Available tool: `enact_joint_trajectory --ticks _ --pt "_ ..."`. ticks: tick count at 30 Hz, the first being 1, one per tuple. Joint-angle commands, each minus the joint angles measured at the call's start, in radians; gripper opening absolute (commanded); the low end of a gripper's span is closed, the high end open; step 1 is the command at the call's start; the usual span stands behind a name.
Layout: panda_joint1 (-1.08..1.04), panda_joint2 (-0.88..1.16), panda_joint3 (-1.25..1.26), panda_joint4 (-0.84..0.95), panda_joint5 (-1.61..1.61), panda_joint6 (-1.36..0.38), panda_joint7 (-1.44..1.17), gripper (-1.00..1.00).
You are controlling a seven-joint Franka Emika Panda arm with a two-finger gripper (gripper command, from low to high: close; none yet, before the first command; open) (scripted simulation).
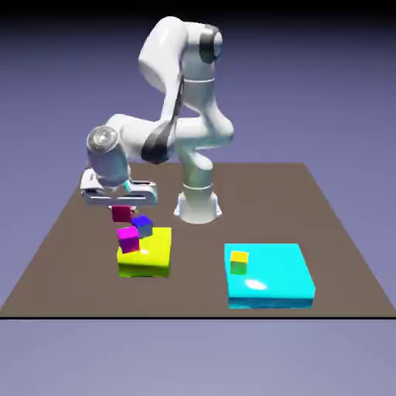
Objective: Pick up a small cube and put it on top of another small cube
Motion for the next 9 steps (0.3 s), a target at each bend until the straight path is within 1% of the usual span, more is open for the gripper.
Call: enact_joint_trajectory --ticks 1,2,3,4,8,9 --pt "-0.001 0.016 -0.001 -0.029 0.0 0.044 -0.002 -1.0" --pt "-0.002 0.02 -0.001 -0.036 0.001 0.054 -0.002 -1.0" --pt "-0.002 0.02 -0.001 -0.036 0.001 0.054 -0.002 1.0" --pt "-0.002 0.02 -0.001 -0.036 0.001 0.054 -0.002 1.0" --pt "0.016 -0.043 0.003 0.08 -0.012 -0.119 0.008 1.0" --pt "0.017 -0.047 0.003 0.087 -0.012 -0.13 0.009 1.0"
